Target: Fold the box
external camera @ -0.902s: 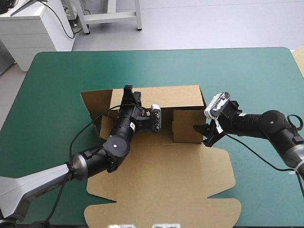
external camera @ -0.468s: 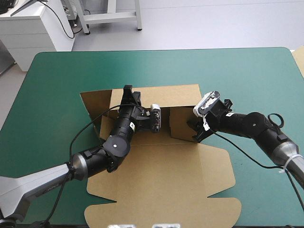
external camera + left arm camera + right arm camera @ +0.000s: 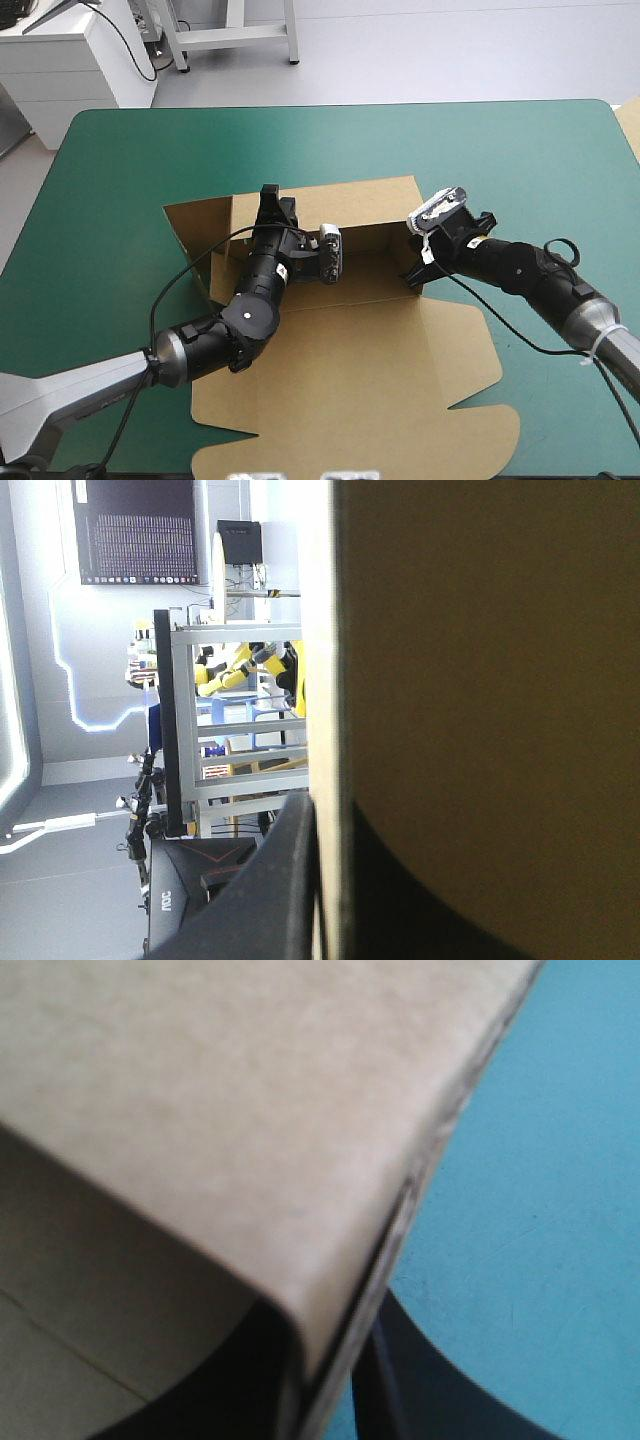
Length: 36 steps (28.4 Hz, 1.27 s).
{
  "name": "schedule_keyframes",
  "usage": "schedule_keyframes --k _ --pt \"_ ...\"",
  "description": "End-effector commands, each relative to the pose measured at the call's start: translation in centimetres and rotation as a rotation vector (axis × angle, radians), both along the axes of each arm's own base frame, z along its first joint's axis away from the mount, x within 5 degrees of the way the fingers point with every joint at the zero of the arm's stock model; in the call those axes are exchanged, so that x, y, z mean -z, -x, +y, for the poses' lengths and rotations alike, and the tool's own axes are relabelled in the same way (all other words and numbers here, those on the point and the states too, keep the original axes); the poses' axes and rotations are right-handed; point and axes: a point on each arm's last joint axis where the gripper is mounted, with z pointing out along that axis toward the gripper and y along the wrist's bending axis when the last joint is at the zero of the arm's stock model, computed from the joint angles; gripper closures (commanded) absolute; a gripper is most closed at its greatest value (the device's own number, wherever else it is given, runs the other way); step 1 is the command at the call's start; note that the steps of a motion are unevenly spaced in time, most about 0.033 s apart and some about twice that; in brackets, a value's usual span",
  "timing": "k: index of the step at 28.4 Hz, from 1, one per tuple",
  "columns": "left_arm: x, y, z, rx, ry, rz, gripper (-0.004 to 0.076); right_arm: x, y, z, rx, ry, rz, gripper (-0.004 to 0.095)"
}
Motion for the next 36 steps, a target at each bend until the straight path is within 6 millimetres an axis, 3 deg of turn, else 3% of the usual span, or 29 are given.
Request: schedule_keyframes --k 1,4,10,13,18,32,36 --pt "-1.6 0.6 -0.6 0.063 0.045 -0.029 0.0714 -1.2 0.8 0.6 -0.079 0.006 -0.005 0.0925" --pt "-1.6 0.6 -0.6 0.058 0.054 -0.021 0.0605 -1.2 0.8 0.6 -0.071 -0.004 0.001 0.0925" --pt "-1.7 0.7 -0.5 0.037 0.084 -0.021 0.0244 -1.4 0.5 0.5 -0.007 -0.05 -0.001 0.0925" --pt "-2.2 1.1 -0.5 0.029 0.093 -0.041 0.0152 -1.5 0.5 0.5 -0.002 -0.052 -0.007 0.0925" --pt "-3.6 3.2 -1.1 0.072 0.13 -0.072 0.0143 -1.6 0.3 0.4 0.03 -0.075 -0.007 0.0925" --pt "-6.6 12.3 -2.7 0.223 0.166 0.009 0.0143 -1.7 0.2 0.3 0.04 -0.079 -0.02 0.0925" --pt "-10.0 14.3 -3.7 0.289 0.244 0.103 0.0162 -1.7 0.2 0.3 0.045 -0.08 -0.028 0.0925"
